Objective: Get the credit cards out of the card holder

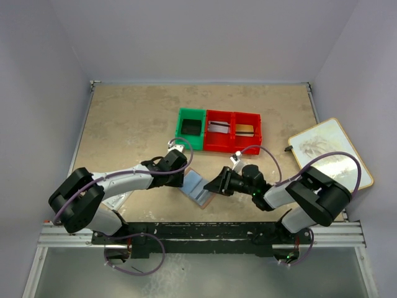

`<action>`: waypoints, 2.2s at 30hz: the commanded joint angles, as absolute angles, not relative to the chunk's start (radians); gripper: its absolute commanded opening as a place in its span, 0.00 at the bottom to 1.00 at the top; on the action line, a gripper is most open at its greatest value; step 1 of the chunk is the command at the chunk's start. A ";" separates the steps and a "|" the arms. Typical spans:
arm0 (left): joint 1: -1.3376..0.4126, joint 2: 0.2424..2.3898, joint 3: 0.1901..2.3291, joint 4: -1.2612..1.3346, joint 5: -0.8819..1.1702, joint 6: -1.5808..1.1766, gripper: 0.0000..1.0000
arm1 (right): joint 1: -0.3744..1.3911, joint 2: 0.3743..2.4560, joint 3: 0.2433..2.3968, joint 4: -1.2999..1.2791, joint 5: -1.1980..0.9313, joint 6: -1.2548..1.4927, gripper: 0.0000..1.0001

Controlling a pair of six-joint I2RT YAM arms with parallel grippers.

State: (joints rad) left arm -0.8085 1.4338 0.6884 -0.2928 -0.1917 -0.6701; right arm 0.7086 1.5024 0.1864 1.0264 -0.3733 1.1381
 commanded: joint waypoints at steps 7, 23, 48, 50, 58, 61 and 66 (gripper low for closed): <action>-0.819 1.426 0.683 -0.255 -0.220 -0.653 0.34 | 0.724 1.517 0.329 1.002 -0.418 1.072 0.43; -0.821 1.267 0.665 -0.351 -0.386 -0.726 0.35 | 0.727 1.693 0.505 0.934 -0.452 1.001 0.44; -0.829 1.329 0.682 -0.167 -0.101 -0.743 0.39 | 0.729 1.558 0.242 1.139 -0.368 1.161 0.40; -0.840 1.333 0.684 -0.152 -0.118 -0.760 0.39 | 0.729 1.577 0.242 1.164 -0.375 1.169 0.39; -0.842 1.349 0.704 -0.167 -0.140 -0.744 0.39 | 0.741 1.633 0.274 1.160 -0.366 1.188 0.37; -0.843 1.367 0.709 -0.181 -0.125 -0.739 0.39 | 0.757 1.653 0.298 1.141 -0.361 1.188 0.37; -0.851 1.386 0.722 -0.225 -0.143 -0.718 0.36 | 0.770 1.707 0.324 1.169 -0.368 1.184 0.37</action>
